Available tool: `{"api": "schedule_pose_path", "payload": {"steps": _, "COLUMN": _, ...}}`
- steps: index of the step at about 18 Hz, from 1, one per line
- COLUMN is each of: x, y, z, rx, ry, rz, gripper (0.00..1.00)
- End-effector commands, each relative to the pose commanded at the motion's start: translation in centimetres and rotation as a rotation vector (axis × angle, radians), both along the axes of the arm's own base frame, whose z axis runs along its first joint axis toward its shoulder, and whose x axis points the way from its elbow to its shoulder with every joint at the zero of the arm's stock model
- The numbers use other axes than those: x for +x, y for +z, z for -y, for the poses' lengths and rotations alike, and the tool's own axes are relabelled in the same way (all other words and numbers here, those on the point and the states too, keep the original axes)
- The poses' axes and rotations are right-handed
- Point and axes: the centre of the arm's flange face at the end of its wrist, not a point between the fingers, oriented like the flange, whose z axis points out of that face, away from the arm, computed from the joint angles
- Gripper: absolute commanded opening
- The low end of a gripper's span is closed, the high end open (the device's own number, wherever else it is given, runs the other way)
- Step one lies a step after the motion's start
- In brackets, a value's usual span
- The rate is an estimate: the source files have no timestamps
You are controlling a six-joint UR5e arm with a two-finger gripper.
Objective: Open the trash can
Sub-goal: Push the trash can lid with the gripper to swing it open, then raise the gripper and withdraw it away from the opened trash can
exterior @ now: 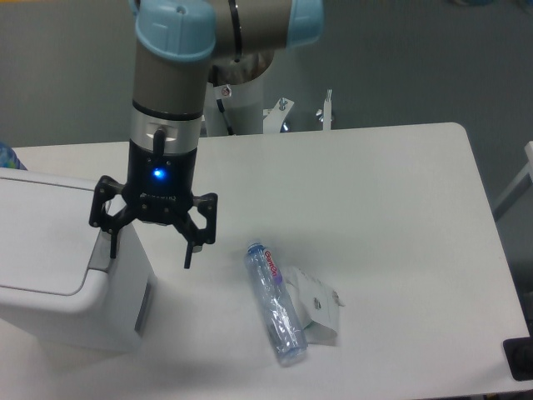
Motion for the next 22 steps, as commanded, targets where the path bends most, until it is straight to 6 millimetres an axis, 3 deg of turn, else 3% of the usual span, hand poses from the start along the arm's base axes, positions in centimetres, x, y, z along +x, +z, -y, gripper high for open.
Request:
{"api": "schedule_pose_path", "payload": {"steps": 7, "x": 0.9, "y": -1.0, "z": -0.2, "rx": -0.025, "ry": -0.007, "rz": -0.004, "gripper": 1.00}}
{"api": "schedule_pose_path", "payload": {"steps": 15, "x": 1.0, "y": -0.8, "z": -0.2, "rx": -0.021, "ry": 0.000, "rz": -0.001, "gripper": 1.00}}
{"api": "schedule_pose_path", "payload": {"steps": 19, "x": 0.9, "y": 0.2, "z": -0.1, "rx": -0.008, "ry": 0.004, "rz": -0.014, "gripper": 1.00}}
{"api": "schedule_pose_path", "payload": {"steps": 21, "x": -0.3, "y": 0.2, "z": 0.3, "rx": -0.013, "ry": 0.022, "rz": -0.028, "gripper": 1.00}}
{"api": "schedule_pose_path", "payload": {"steps": 22, "x": -2.3, "y": 0.4, "z": 1.1, "rx": -0.014, "ry": 0.050, "rz": -0.038, "gripper": 1.00}}
